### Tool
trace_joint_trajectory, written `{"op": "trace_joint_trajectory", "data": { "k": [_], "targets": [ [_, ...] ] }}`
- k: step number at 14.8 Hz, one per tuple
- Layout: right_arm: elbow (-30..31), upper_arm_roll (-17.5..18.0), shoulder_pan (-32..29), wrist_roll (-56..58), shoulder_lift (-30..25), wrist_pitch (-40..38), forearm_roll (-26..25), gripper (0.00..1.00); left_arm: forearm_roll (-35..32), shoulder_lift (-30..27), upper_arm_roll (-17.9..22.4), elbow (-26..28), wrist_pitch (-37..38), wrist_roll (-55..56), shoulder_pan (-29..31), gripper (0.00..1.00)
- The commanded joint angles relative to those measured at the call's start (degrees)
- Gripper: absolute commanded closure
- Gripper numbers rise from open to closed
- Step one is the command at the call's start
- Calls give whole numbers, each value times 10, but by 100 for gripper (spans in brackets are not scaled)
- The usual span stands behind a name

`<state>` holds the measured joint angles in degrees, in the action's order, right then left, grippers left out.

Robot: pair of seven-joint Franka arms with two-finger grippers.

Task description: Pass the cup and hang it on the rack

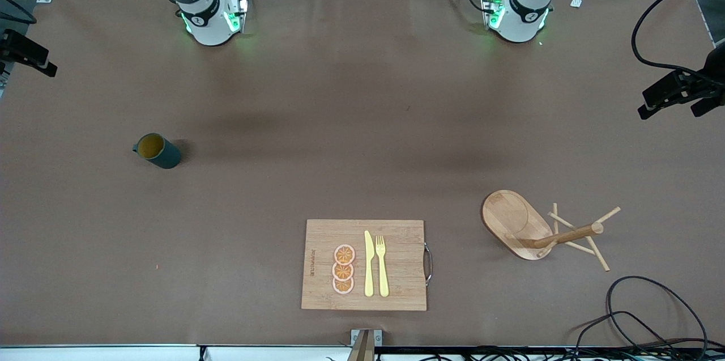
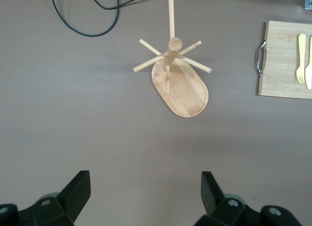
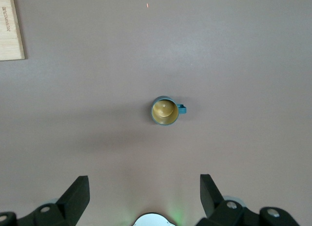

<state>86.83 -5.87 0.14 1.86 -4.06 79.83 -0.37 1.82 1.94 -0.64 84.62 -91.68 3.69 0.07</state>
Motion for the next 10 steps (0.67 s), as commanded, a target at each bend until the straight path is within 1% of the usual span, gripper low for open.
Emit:
{"op": "trace_joint_trajectory", "data": {
  "k": [1,4,10],
  "targets": [
    [21,9,-16,19,-17,16,11,0,-8,6,-6,-9,2,-3,-5,0],
    [35,7,-17,33,-19,24,15,0,-3,7,-7,-8,2,-5,2,0],
    [24,8,-16,27,-16,17,13,0,-9,7,-8,-8,3,-5,-1,0]
  ]
}}
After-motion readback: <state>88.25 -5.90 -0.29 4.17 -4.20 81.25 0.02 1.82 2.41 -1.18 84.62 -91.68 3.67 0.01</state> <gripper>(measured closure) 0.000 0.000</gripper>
